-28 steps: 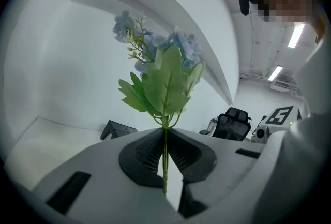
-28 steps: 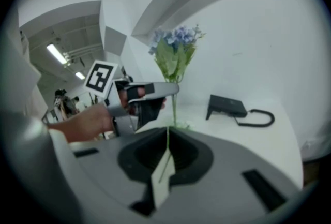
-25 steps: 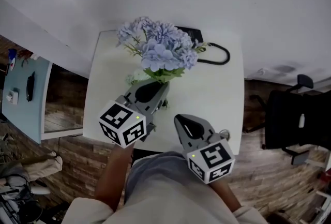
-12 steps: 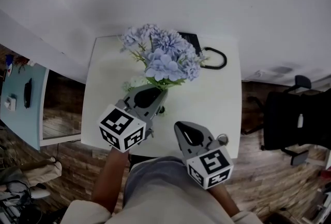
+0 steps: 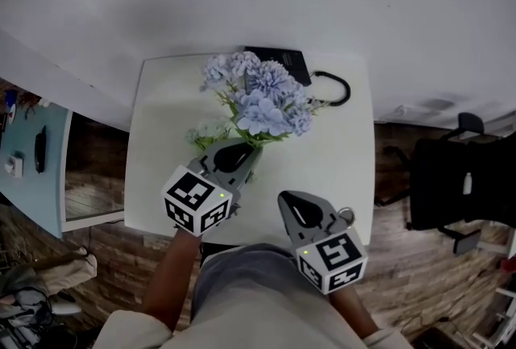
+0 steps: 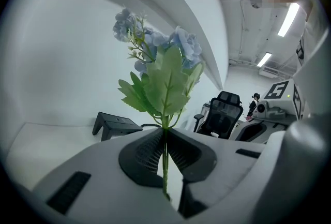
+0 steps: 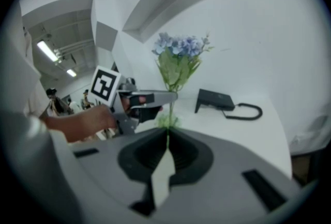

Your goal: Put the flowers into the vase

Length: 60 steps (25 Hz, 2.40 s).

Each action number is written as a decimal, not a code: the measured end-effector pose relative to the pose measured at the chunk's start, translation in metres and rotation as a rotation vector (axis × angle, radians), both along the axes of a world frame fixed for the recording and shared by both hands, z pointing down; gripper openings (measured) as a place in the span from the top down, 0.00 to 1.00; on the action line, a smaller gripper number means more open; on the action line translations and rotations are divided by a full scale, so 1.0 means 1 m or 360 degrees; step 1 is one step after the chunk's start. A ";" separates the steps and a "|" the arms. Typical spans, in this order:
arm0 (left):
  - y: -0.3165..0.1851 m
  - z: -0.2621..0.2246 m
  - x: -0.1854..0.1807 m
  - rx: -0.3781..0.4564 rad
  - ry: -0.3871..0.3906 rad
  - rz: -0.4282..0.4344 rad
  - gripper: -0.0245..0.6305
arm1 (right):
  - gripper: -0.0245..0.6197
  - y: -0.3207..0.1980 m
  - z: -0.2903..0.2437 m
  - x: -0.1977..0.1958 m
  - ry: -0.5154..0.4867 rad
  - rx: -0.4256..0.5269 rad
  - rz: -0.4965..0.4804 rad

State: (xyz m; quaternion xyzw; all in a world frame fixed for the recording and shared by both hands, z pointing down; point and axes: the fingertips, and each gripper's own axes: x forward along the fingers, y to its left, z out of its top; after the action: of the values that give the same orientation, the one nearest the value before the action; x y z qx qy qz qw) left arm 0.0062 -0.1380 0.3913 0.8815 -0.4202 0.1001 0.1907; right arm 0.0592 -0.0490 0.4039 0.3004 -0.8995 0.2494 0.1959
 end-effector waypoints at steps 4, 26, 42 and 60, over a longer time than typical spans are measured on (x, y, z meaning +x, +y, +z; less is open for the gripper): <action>0.011 0.007 0.009 0.0011 -0.0023 0.0016 0.90 | 0.93 0.006 0.005 0.014 -0.0006 0.0004 0.0023; 0.016 0.042 0.003 0.0137 -0.0305 0.0051 0.90 | 0.93 -0.005 0.007 0.004 -0.0006 -0.0033 -0.0018; 0.026 0.051 -0.004 0.0173 -0.0361 -0.0041 0.89 | 0.93 -0.001 0.008 0.005 -0.0017 -0.0034 -0.0019; 0.038 0.076 -0.014 0.0028 -0.0415 -0.0108 0.78 | 0.93 0.003 0.007 0.002 -0.0030 -0.0025 -0.0057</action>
State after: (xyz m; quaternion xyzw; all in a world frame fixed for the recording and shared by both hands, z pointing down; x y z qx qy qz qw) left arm -0.0082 -0.1003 0.4672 0.8479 -0.4719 0.2036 0.1299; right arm 0.0613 -0.0458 0.4108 0.2802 -0.9046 0.2558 0.1942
